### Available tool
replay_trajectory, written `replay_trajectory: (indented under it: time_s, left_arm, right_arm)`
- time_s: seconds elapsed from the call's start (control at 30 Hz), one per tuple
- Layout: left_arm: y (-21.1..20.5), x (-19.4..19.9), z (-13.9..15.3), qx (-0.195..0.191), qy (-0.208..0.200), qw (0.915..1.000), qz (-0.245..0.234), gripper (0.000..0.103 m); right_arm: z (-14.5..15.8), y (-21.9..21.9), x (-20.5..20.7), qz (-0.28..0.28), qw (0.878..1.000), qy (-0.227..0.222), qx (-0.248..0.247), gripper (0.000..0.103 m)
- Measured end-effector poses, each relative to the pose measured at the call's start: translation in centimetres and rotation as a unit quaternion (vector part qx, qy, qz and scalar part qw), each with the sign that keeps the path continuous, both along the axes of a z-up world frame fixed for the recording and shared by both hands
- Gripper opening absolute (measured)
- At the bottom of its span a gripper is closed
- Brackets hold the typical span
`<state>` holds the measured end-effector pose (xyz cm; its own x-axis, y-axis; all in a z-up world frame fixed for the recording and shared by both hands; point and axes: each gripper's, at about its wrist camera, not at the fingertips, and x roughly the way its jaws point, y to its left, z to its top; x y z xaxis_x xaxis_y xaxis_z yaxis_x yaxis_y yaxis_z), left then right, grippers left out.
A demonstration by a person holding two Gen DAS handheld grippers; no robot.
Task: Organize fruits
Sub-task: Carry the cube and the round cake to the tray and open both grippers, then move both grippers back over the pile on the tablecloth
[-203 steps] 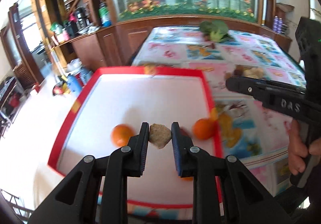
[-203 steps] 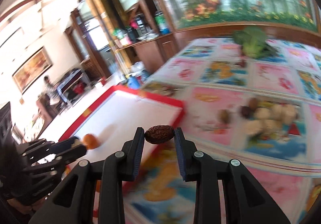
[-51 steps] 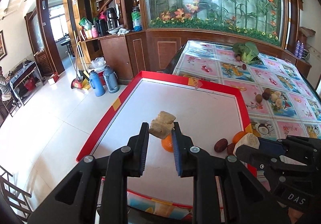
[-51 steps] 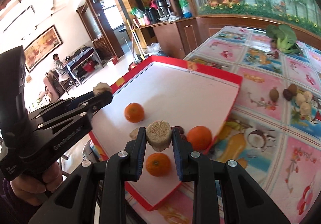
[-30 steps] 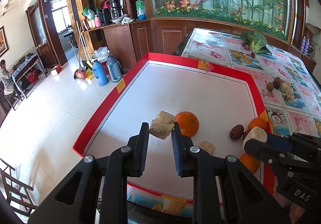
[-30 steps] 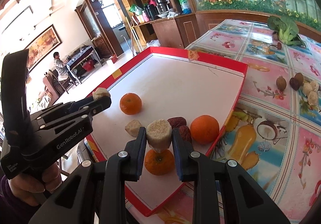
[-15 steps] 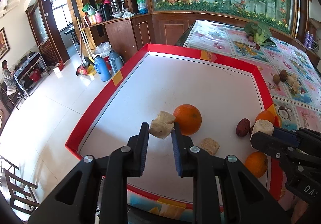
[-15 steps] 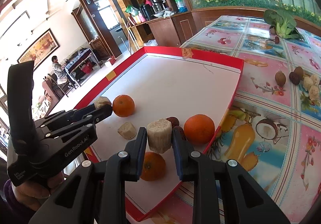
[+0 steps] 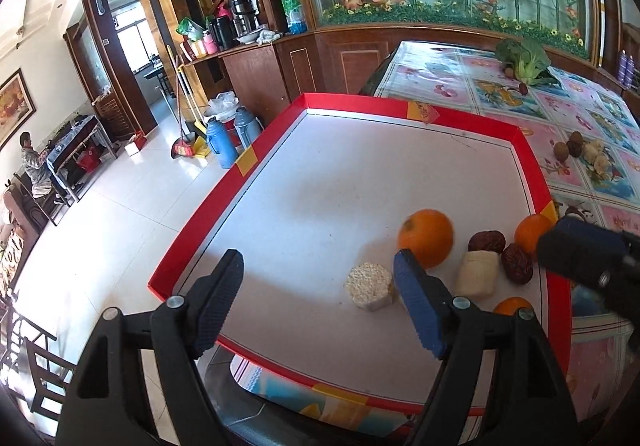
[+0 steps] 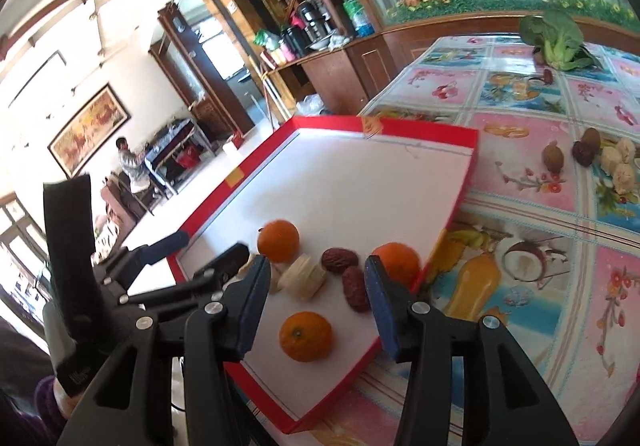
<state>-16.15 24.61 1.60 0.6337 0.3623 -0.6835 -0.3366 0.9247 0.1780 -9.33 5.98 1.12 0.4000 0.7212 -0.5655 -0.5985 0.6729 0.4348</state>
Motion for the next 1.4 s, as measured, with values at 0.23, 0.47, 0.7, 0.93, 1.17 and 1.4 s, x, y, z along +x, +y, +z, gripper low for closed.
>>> replay_trajectory:
  time_s: [0.23, 0.47, 0.7, 0.93, 1.17, 1.4]
  left_arm:
    - [-0.6, -0.3, 0.9, 0.001, -0.006, 1.0000, 0.001, 0.082]
    - [-3.2, -0.3, 2.6, 0.010, -0.021, 0.9992, -0.033, 0.086]
    - [-7.4, 0.0, 3.3, 0.014, -0.025, 0.9960, -0.085, 0.089]
    - [-12.0, 0.7, 2.7, 0.008, -0.009, 0.9901, -0.140, 0.089]
    - [-16.4, 0.9, 1.4, 0.009, 0.019, 0.9818, -0.189, 0.089]
    - [-18.6, 1.0, 1.4, 0.024, 0.031, 0.9783, -0.203, 0.089]
  right_arm:
    - [0.8, -3.7, 1.8, -0.055, 0.998, -0.004, 0.014, 0.048]
    - [1.5, -10.7, 4.1, -0.147, 0.989, -0.007, 0.023, 0.048]
    - [1.5, -20.0, 5.8, -0.261, 0.965, 0.003, 0.028, 0.049]
    - [0.9, -25.5, 6.5, -0.320, 0.945, 0.041, 0.053, 0.049]
    - [0.4, -25.2, 7.1, -0.305, 0.949, 0.063, 0.046, 0.049]
    - [0.1, -25.2, 7.6, -0.292, 0.953, 0.069, 0.043, 0.049]
